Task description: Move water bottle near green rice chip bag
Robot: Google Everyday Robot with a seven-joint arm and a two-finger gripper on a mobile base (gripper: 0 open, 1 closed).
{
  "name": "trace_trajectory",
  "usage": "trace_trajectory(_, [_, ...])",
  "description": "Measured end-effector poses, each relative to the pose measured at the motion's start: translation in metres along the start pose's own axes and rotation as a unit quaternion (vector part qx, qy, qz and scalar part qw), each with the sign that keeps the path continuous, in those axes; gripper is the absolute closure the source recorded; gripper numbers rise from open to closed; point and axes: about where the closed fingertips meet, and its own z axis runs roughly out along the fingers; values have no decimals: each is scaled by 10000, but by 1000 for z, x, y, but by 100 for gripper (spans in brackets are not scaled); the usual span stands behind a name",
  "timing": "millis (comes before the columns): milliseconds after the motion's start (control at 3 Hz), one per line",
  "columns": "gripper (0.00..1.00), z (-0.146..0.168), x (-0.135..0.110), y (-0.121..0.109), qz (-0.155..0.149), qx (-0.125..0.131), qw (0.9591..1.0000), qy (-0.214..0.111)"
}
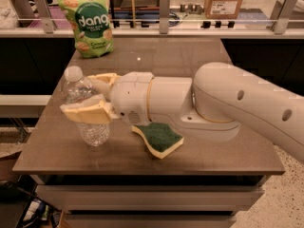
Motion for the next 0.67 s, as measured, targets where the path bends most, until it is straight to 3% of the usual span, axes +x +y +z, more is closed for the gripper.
trace_trajectory(667, [100, -22, -26, -61, 201, 350, 9992, 52])
